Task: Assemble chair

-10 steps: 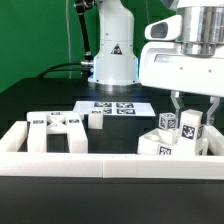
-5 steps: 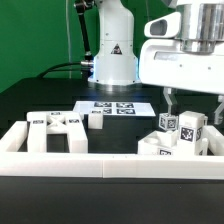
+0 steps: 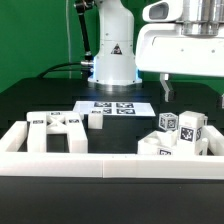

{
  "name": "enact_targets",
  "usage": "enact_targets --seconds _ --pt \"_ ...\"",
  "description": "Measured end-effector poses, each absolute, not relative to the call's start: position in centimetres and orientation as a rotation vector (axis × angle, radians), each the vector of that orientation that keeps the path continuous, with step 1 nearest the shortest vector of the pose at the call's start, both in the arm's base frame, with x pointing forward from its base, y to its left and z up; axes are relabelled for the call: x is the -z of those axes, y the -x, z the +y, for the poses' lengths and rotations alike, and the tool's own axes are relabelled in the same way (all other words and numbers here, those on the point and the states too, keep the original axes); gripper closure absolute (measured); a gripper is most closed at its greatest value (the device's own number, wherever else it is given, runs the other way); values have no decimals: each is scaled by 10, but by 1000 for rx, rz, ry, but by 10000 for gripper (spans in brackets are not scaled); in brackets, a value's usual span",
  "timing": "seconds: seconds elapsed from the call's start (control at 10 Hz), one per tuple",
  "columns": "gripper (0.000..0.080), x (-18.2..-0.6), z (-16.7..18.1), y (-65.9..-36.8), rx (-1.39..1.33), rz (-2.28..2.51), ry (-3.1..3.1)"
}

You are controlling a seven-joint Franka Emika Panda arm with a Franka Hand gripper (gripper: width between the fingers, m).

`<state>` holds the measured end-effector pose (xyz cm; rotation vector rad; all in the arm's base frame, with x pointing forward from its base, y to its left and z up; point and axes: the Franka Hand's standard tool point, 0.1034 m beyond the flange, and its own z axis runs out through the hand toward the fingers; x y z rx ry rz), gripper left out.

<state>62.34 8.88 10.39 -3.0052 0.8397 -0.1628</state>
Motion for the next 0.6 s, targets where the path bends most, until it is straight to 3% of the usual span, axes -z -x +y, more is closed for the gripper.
enact_targets --seconds 0.3,0.6 --pt "150 -105 90 -615 160 713 3039" --pt "150 -121 60 -588 149 505 3073"
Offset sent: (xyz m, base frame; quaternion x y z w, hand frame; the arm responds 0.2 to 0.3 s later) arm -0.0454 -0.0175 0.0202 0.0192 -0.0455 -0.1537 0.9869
